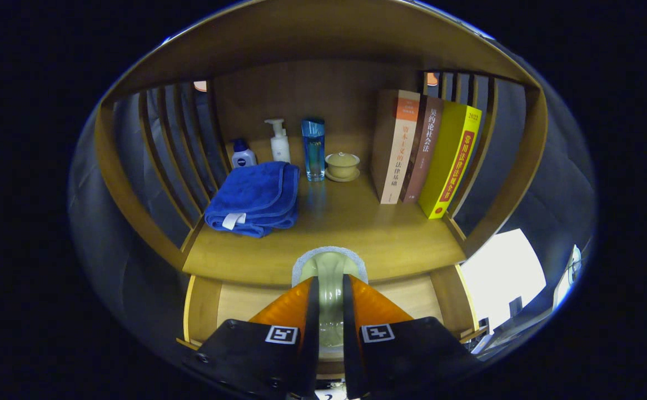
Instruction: Pull open the drawer, take out the items inside it, and place them on the countertop above the cabinet.
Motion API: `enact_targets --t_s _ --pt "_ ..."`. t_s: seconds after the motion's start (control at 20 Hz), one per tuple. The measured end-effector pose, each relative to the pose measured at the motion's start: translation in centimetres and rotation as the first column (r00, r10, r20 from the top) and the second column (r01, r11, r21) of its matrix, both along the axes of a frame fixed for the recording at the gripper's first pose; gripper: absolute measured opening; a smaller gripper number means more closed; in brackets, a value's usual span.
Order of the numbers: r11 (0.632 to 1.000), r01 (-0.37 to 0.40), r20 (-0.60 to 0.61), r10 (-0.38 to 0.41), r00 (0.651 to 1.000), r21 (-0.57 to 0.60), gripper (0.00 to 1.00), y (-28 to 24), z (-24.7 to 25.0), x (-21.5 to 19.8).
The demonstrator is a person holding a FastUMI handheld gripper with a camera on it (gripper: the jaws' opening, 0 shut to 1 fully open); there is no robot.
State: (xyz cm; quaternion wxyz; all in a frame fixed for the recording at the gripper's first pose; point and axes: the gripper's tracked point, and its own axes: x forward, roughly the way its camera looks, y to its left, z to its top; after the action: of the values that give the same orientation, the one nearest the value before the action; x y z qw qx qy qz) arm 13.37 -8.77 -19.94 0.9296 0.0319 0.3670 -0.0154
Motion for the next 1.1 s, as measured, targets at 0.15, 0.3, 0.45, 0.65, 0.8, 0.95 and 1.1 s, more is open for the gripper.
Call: enact_targets --t_s 0.15,0.3,0.45,0.65,0.8,0.95,1.1 --pt "1.000 0.012 -0.004 -0.012 1.000 0.004 0.28 -0.3 -0.7 1.9" --pt "1.000 0.018 -0.012 -0.018 1.000 0.008 0.28 -0.5 -1.7 3.9" --pt "1.000 0.013 -0.013 -0.013 1.000 -0.015 0.28 -0.9 -2.8 6.2" --pt "1.000 0.003 0.000 -0.003 1.000 -0.016 0.28 0.2 -4.6 9.3" --pt "1.000 0.012 -0.012 -0.012 1.000 -0.028 0.28 0.3 -6.2 10.5" --pt "0.998 0.012 -0.013 -0.013 1.000 -0.055 0.28 0.0 -7.3 11.8" --pt "0.998 0.016 -0.006 -0.017 1.000 -0.065 0.28 0.0 -7.9 12.5"
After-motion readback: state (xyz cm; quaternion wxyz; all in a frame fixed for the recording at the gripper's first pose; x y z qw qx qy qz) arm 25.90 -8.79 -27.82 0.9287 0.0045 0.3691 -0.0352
